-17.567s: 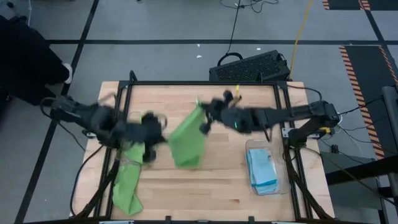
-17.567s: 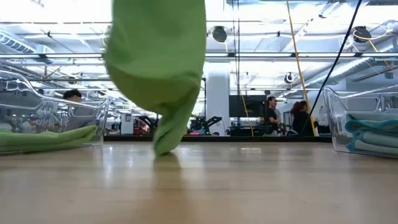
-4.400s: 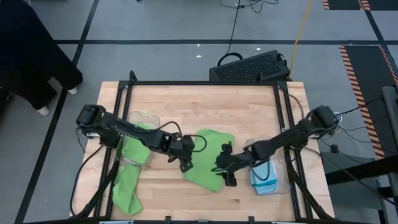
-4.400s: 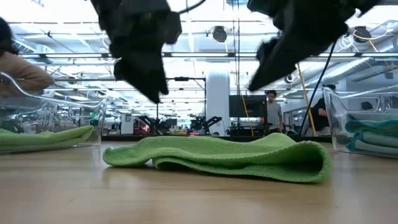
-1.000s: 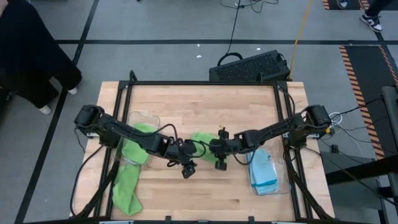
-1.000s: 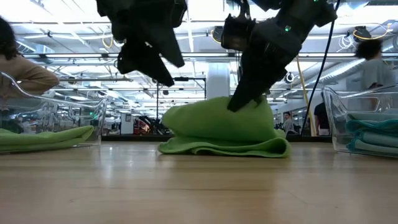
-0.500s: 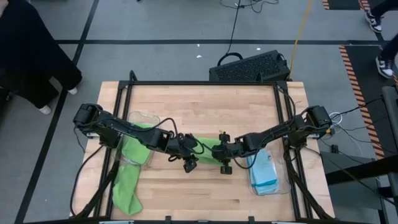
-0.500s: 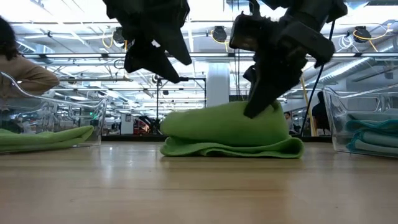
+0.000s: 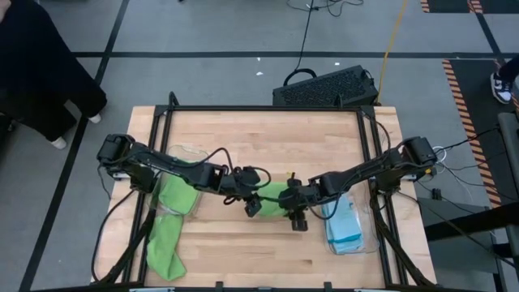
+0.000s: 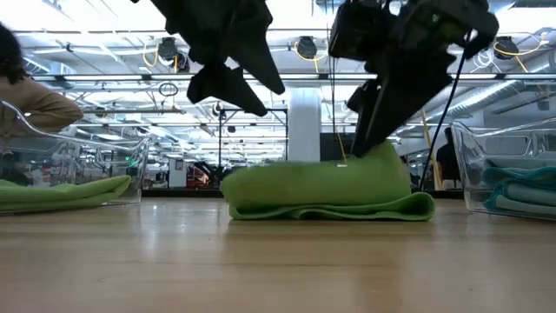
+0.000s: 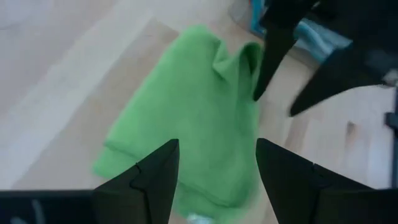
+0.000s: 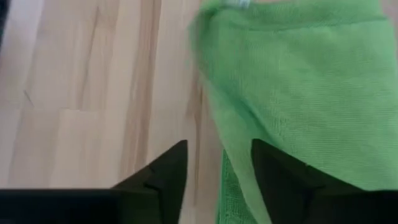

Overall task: Sort microfiber towel by color & place in baskets
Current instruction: Fold the right green microfiber towel

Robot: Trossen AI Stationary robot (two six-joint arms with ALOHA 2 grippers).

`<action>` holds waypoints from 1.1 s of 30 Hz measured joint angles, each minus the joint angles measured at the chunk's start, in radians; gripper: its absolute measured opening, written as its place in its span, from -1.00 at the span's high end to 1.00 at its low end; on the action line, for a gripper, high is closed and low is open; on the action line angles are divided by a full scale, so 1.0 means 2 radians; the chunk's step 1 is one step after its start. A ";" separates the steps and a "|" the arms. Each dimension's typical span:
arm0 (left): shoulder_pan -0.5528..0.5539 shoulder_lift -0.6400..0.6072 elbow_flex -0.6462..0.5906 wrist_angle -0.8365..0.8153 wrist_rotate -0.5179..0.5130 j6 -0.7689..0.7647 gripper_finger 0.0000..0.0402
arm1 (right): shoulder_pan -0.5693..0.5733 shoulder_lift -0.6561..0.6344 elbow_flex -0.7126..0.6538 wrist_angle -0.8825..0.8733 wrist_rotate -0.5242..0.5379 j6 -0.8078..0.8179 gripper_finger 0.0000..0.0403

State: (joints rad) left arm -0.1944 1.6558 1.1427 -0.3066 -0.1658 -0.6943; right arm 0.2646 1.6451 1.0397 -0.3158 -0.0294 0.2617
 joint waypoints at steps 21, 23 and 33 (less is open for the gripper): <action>0.016 0.118 0.000 -0.005 0.017 0.045 -0.08 | 0.006 0.011 -0.055 -0.022 0.042 0.083 -0.03; 0.017 0.121 0.000 -0.022 0.011 0.045 -0.08 | 0.002 0.011 -0.068 -0.029 0.058 0.098 -0.03; 0.025 0.106 0.000 -0.179 0.020 0.026 -0.08 | -0.005 -0.033 -0.070 -0.061 0.025 0.131 -0.03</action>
State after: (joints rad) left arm -0.1439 1.8679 1.1424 -0.6644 -0.1252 -0.6432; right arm 0.2545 1.5796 0.9001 -0.4388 0.0212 0.5228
